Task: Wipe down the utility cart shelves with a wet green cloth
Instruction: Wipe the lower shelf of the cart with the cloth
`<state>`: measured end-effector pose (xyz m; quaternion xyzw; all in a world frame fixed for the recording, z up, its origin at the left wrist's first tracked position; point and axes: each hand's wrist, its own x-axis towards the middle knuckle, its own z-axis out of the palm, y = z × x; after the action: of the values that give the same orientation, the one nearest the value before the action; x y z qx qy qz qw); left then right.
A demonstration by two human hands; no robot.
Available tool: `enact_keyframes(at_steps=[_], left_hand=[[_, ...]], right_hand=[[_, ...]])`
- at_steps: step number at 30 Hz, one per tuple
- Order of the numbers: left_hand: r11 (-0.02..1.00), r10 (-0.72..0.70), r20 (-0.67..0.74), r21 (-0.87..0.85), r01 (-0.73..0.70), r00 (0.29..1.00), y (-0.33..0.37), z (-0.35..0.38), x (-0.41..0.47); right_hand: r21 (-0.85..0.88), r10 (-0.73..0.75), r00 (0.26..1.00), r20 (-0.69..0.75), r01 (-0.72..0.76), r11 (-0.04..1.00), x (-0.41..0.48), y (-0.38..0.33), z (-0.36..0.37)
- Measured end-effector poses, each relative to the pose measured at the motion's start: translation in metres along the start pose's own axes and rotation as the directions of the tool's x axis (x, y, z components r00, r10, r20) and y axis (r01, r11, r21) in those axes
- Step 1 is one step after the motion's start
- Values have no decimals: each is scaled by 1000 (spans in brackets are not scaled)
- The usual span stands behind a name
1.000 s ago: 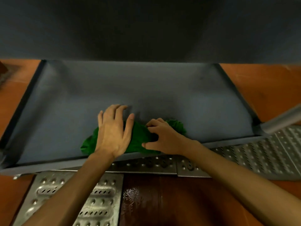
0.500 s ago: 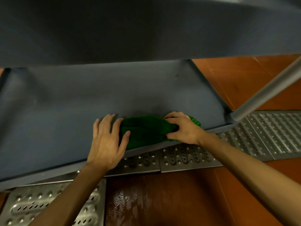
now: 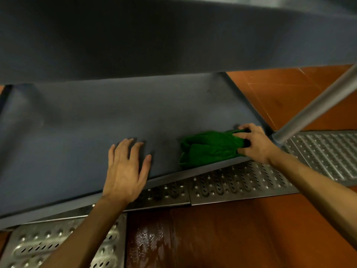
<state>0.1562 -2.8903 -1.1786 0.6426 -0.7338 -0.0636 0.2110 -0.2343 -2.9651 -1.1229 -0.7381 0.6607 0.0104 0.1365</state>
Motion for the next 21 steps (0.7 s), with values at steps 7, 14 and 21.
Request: enact_keyframes(at_steps=[7,14,21], left_hand=[[989,-68,-39,-131,62,997,-1,0,-1],[989,-42,2,-143,42,999,2,2,0],[979,-109,-6,-173,106,994,-2,-2,-2]], right_hand=[[20,319,939,-126,-319,948,5,15,11],[137,347,904,-251,-322,937,2,-41,33],[226,161,949,-273,-100,969,-18,-103,49]])
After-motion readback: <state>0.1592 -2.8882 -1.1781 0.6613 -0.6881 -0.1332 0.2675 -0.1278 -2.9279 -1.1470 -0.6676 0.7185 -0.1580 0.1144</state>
